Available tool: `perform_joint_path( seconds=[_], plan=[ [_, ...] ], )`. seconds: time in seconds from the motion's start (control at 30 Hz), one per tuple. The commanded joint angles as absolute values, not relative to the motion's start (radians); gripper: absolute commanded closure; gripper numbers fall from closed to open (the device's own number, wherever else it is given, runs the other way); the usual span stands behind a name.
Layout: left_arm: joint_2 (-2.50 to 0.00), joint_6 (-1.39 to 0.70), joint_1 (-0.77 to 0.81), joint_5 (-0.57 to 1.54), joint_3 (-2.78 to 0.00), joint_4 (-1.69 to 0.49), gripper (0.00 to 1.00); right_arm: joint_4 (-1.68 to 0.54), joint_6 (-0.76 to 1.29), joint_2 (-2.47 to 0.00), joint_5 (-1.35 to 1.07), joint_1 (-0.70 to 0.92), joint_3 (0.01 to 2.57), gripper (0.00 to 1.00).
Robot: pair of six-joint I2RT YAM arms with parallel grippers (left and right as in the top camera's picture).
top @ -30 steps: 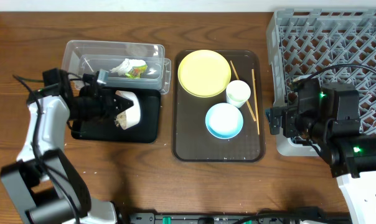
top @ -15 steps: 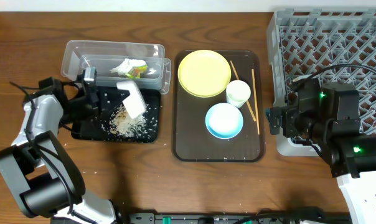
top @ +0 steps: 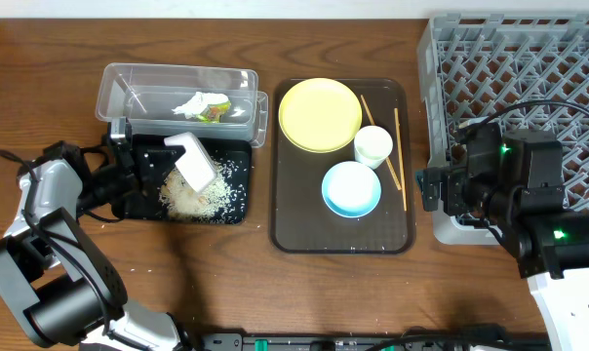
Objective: Sort waste into correct bins and load items into the dishwasher rack
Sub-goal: 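Tip the pink bowl over the black tray to dump the rice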
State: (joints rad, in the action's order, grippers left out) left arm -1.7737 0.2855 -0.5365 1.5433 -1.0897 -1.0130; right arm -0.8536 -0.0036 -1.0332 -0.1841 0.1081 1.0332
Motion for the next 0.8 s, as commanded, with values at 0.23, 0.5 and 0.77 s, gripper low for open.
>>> perform_joint_path(
  seconds=[0.23, 0.5, 0.77],
  plan=[
    [-1.777, 0.229, -0.560, 1.573, -1.089, -1.006, 0.94, -0.854, 0.007, -1.029, -0.192, 0.118, 1.049, 0.01],
    [-1.772, 0.204, -0.560, 1.573, -1.089, -0.998, 0.94, -0.852, 0.007, -1.029, -0.192, 0.118, 1.049, 0.01],
    [-1.746, 0.189, -0.536, 1.570, -1.089, -1.005, 0.94, -0.853, 0.007, -1.029, -0.192, 0.118, 1.049, 0.01]
  ],
)
